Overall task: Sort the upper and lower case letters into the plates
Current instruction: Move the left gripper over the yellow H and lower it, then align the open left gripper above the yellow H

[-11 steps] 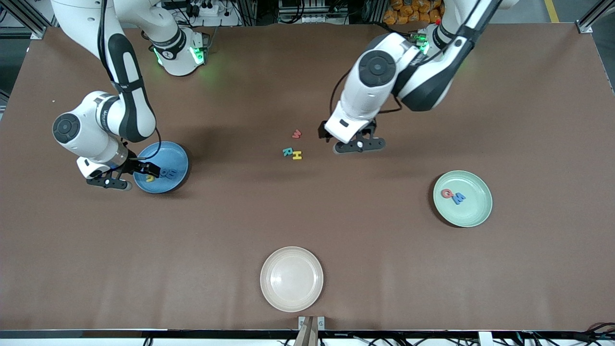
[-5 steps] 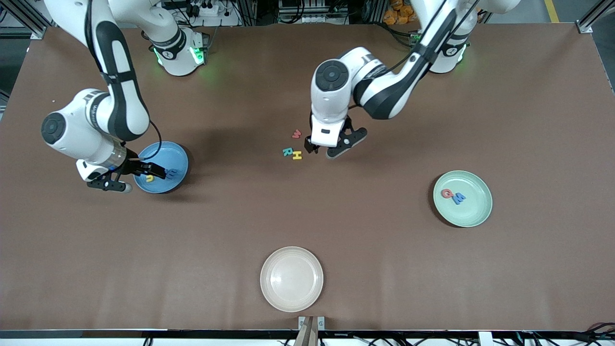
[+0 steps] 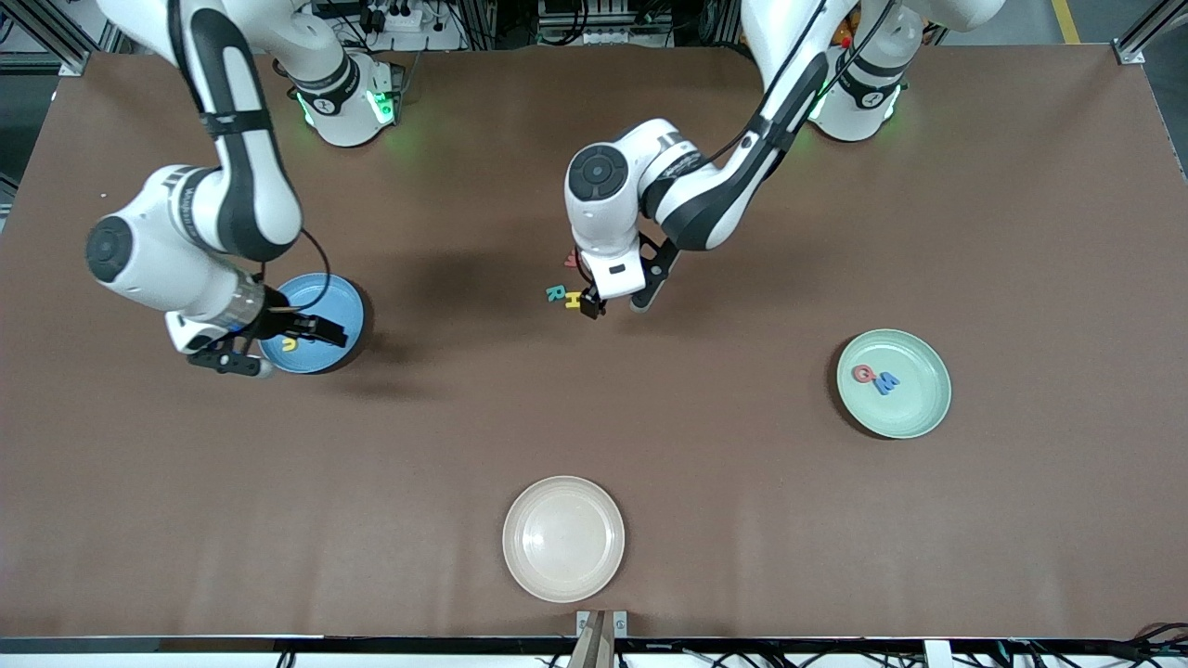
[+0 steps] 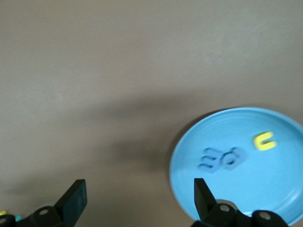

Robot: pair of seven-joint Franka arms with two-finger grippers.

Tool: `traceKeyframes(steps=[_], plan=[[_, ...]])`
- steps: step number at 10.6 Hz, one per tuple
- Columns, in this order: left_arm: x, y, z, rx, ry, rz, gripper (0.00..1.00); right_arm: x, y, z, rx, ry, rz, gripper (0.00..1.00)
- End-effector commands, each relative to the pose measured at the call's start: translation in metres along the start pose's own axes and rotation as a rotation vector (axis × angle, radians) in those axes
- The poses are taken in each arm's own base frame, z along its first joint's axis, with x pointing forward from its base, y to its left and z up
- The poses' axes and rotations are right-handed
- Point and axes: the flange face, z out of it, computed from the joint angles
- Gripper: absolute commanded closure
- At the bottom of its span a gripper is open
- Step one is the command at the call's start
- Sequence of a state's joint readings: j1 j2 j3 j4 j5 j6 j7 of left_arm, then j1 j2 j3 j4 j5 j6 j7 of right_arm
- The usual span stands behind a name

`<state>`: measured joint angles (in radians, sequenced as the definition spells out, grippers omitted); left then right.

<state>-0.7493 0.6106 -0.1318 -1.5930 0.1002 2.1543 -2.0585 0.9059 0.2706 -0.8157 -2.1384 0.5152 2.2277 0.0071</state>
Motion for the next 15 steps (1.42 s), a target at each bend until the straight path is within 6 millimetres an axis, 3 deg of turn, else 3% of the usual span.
traceKeyframes(steps=[1,3,7,9,15], plan=[[-0.010,0.014,0.004,-0.031,0.010,-0.213,0.00,-0.019,-0.036,0.007,0.003,-0.018,0.047,0.00],[-0.016,0.014,0.011,-0.014,-0.044,-0.316,0.00,-0.029,-0.057,0.007,0.009,-0.028,0.075,0.00],[-0.033,0.014,0.024,-0.033,-0.115,-0.495,0.00,-0.029,-0.060,0.009,0.005,-0.021,0.078,0.00],[-0.041,0.014,0.041,-0.038,-0.136,-0.570,0.00,-0.034,-0.066,0.008,0.009,-0.031,0.069,0.00],[-0.056,0.000,0.068,-0.012,-0.104,-0.569,0.00,-0.036,-0.075,0.007,0.008,-0.031,0.084,0.00]])
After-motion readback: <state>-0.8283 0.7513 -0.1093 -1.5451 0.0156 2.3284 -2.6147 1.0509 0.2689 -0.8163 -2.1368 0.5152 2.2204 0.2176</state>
